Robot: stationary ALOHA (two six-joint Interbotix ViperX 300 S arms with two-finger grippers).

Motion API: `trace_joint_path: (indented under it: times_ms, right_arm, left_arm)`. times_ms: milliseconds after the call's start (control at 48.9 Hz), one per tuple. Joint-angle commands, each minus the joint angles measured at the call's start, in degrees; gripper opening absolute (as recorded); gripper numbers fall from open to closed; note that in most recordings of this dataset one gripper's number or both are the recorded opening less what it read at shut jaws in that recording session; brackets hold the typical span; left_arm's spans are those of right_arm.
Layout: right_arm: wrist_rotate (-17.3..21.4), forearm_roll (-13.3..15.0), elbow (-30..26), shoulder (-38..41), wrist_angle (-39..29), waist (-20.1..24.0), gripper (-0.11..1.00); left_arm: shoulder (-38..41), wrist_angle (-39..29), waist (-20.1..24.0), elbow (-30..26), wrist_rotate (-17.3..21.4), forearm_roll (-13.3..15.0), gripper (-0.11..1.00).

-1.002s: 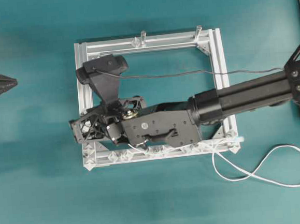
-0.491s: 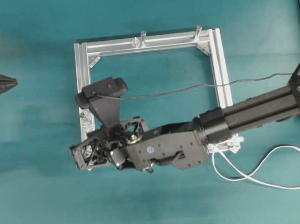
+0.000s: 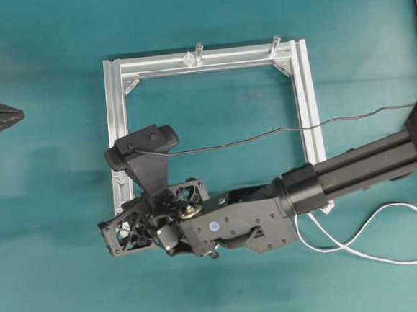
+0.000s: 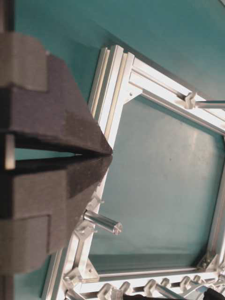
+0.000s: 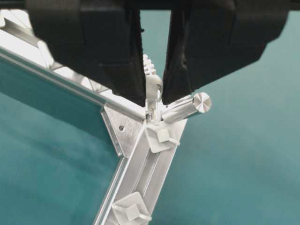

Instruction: Move the cable alternately left and right between 8 closely spaced pins so it hooks onto each one.

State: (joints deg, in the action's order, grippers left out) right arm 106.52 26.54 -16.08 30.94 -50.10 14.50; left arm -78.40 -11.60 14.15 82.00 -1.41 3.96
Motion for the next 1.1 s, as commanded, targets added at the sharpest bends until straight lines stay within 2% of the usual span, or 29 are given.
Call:
trace_joint_path:
  times_ms: [0, 491, 900, 1084]
  right_arm:
    - [-0.2, 0.2, -1.5, -1.3, 0.1, 0.5, 0.14]
    - [-0.4, 0.2, -1.5, -1.3, 0.1, 0.5, 0.14]
    - [-0.1, -0.2, -2.7, -1.3, 0.0, 3.6, 0.14]
    - [1.8, -0.2, -2.9, -1.2, 0.0, 4.7, 0.14]
  left_arm:
    - [0.5, 0.5, -0.2, -0.6, -0.5, -0.1, 0.00]
    - [0.5, 0.5, -0.2, -0.6, -0.5, -0.1, 0.00]
    - [0.4, 0.5, -0.2, -0.6, -0.5, -0.1, 0.00]
    - [0.4, 0.5, -0.2, -0.6, -0.5, -0.1, 0.00]
